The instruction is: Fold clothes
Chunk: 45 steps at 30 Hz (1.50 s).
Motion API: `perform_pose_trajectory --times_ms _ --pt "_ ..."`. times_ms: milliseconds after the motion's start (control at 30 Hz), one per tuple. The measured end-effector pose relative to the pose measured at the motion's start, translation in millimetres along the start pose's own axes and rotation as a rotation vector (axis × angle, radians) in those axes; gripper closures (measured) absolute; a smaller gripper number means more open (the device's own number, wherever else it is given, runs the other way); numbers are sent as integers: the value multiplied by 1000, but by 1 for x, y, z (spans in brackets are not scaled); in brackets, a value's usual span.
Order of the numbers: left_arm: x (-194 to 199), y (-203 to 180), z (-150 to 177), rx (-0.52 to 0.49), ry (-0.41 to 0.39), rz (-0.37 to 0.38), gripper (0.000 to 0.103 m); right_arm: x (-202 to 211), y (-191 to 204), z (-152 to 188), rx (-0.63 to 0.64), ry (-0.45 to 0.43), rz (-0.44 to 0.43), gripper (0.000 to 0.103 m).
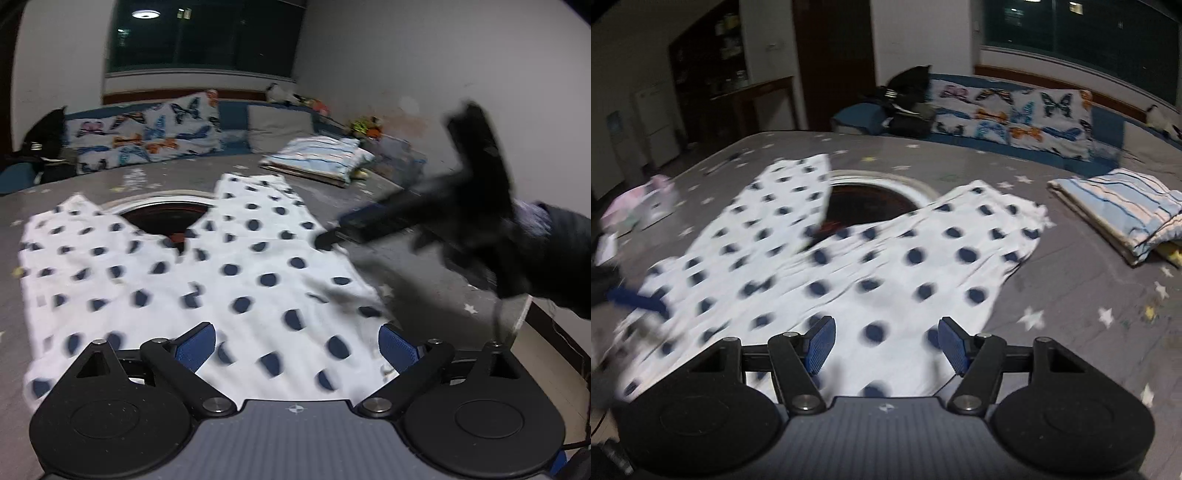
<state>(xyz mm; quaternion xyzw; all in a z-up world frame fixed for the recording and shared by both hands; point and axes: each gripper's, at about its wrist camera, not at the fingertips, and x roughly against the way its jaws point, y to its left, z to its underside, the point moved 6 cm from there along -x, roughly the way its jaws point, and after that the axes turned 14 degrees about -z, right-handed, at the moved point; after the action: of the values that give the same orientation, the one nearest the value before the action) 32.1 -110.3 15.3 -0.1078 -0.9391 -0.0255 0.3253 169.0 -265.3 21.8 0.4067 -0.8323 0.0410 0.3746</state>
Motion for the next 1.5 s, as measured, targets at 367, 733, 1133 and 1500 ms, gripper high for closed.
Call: perform_pose_trajectory --times_ms 367,733,1133,1500 --pt "-40 -30 4 -48 52 114 0 -66 -70 -50 -63 16 63 40" --pt "-50 -32 20 -70 93 169 0 -107 -122 -75 -105 31 144 40" --pt "-42 -36 26 -96 78 157 0 -125 -157 -104 -142 9 245 40" --pt "-20 -53 23 -153 36 102 0 -59 -141 -90 -102 -2 267 38"
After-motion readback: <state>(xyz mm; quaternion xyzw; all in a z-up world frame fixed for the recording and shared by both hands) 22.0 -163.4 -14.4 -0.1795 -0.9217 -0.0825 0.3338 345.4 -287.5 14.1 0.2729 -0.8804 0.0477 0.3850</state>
